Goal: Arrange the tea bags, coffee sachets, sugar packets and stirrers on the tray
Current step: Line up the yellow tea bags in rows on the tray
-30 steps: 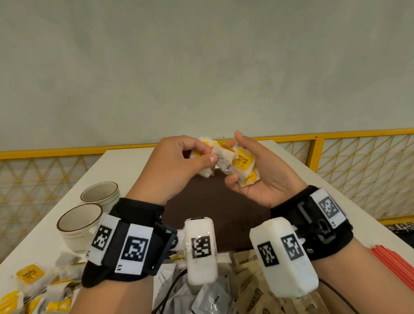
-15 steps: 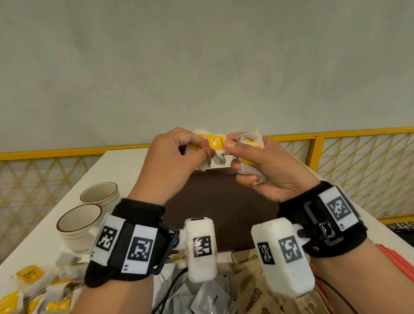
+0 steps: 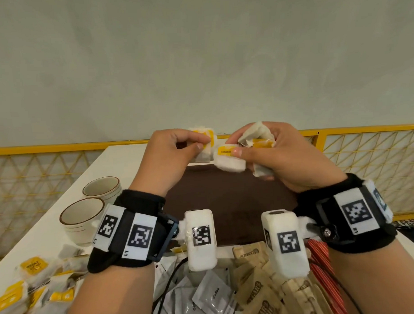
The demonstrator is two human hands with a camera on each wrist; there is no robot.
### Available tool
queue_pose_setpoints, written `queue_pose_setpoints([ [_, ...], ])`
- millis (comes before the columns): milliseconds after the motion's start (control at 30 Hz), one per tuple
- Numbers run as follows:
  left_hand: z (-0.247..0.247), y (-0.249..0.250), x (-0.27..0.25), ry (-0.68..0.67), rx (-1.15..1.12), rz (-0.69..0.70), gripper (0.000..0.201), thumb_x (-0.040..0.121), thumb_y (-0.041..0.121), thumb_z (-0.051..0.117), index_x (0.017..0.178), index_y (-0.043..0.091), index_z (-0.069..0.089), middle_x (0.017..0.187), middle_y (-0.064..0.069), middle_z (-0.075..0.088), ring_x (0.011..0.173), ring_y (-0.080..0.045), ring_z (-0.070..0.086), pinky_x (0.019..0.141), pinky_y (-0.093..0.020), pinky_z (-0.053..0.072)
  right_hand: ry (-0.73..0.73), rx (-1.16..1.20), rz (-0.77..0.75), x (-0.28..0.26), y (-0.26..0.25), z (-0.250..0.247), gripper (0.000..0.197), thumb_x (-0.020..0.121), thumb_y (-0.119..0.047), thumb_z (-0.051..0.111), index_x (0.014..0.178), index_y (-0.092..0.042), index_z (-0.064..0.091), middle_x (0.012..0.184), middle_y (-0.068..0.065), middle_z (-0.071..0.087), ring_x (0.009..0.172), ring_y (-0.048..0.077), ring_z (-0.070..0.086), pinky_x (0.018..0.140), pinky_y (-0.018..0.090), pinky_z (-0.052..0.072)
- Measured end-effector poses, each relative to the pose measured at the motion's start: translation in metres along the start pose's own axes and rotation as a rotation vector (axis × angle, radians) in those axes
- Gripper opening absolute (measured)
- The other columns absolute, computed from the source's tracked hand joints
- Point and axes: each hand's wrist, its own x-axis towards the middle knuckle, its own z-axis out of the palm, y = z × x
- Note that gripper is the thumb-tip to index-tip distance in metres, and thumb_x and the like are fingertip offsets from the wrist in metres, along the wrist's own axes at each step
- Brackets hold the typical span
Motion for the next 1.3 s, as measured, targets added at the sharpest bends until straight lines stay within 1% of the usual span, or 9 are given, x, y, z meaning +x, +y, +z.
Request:
queue_pose_setpoints([
  [167, 0.001, 0.002, -0.001, 0.001, -0.048, 0.006, 0.024, 0.08, -0.003, 0.069, 0.078, 0.021, 0.065, 0.077, -0.009, 0.067, 0.069, -0.024, 0.06, 0.072, -0.038, 0.053, -0.132, 0.103, 0.044, -0.003, -0.004, 0.0, 0.011, 0.076, -0.007, 0.069, 0.085, -0.004, 0.065, 0.053, 0.006, 0.051, 0.044, 0.014, 0.04, 0.038, 0.019, 0.03],
  [400, 0.002, 0.013, -0.005, -0.04, -0.075, -0.045, 0.03, 0.078, 0.002, 0.07, 0.091, 0.021, 0.052, 0.07, -0.006, 0.071, 0.061, -0.016, 0.06, 0.059, -0.033, 0.047, 0.211, 0.148, 0.015, 0.01, 0.011, 0.016, 0.012, 0.084, -0.001, 0.066, 0.094, -0.008, 0.065, 0.059, -0.004, 0.062, 0.049, 0.014, 0.045, 0.037, 0.019, 0.034],
  [633, 0.001, 0.012, -0.007, -0.156, -0.086, -0.022, 0.031, 0.085, 0.003, 0.065, 0.098, 0.024, 0.048, 0.075, -0.011, 0.073, 0.061, -0.026, 0.06, 0.06, -0.036, 0.043, 0.255, -0.023, 0.008, 0.013, 0.02, 0.02, 0.013, 0.085, -0.006, 0.069, 0.094, -0.015, 0.068, 0.066, -0.003, 0.066, 0.053, 0.018, 0.051, 0.041, 0.023, 0.04],
  [767, 0.002, 0.014, -0.007, -0.251, -0.05, 0.069, 0.024, 0.088, -0.004, 0.057, 0.085, 0.02, 0.06, 0.072, -0.009, 0.063, 0.066, -0.018, 0.055, 0.064, -0.028, 0.042, 0.303, -0.022, 0.004, 0.015, 0.021, 0.017, 0.01, 0.083, -0.005, 0.071, 0.091, -0.009, 0.068, 0.07, 0.01, 0.064, 0.055, 0.026, 0.048, 0.039, 0.022, 0.039],
  [900, 0.008, 0.014, -0.007, -0.206, 0.021, 0.046, 0.036, 0.085, -0.007, 0.051, 0.076, 0.018, 0.074, 0.077, 0.007, 0.072, 0.08, -0.012, 0.066, 0.078, -0.028, 0.051, 0.287, 0.009, 0.028, 0.015, 0.021, 0.017, 0.012, 0.085, -0.006, 0.069, 0.095, -0.011, 0.065, 0.07, 0.009, 0.06, 0.05, 0.021, 0.049, 0.038, 0.021, 0.038],
  [1000, 0.013, 0.016, -0.008, -0.137, 0.077, 0.017, 0.033, 0.085, 0.002, 0.05, 0.073, 0.021, 0.074, 0.054, 0.017, 0.063, 0.056, 0.002, 0.055, 0.057, -0.01, 0.042, 0.254, 0.184, 0.161, 0.016, 0.019, 0.018, 0.018, 0.093, -0.022, 0.059, 0.105, -0.008, 0.061, 0.072, 0.006, 0.054, 0.045, 0.011, 0.047, 0.036, 0.02, 0.031],
  [1067, 0.017, 0.015, -0.009, -0.123, 0.1, 0.051, 0.024, 0.088, 0.013, 0.058, 0.073, 0.021, 0.075, 0.052, 0.01, 0.062, 0.052, -0.006, 0.052, 0.052, -0.019, 0.039, 0.23, 0.265, 0.242, 0.017, 0.018, 0.019, 0.033, 0.096, -0.038, 0.051, 0.109, -0.009, 0.06, 0.075, 0.007, 0.054, 0.045, 0.011, 0.047, 0.036, 0.018, 0.029],
  [1133, 0.02, 0.014, -0.01, -0.134, 0.086, 0.084, 0.014, 0.085, 0.029, 0.068, 0.074, 0.023, 0.076, 0.062, 0.0, 0.066, 0.063, -0.026, 0.057, 0.06, -0.036, 0.045, 0.214, 0.257, 0.267, 0.016, 0.018, 0.023, 0.041, 0.096, -0.045, 0.045, 0.111, -0.01, 0.059, 0.079, 0.008, 0.057, 0.046, 0.011, 0.05, 0.037, 0.018, 0.031],
  [1300, 0.027, 0.01, -0.007, -0.128, 0.179, 0.088, 0.01, 0.078, 0.026, 0.076, 0.07, 0.022, 0.07, 0.05, 0.026, 0.054, 0.05, 0.0, 0.044, 0.05, -0.009, 0.031, 0.198, 0.2, 0.238, 0.016, 0.021, 0.032, 0.04, 0.099, -0.043, 0.039, 0.117, -0.009, 0.051, 0.085, 0.009, 0.061, 0.049, 0.009, 0.057, 0.041, 0.023, 0.036],
])
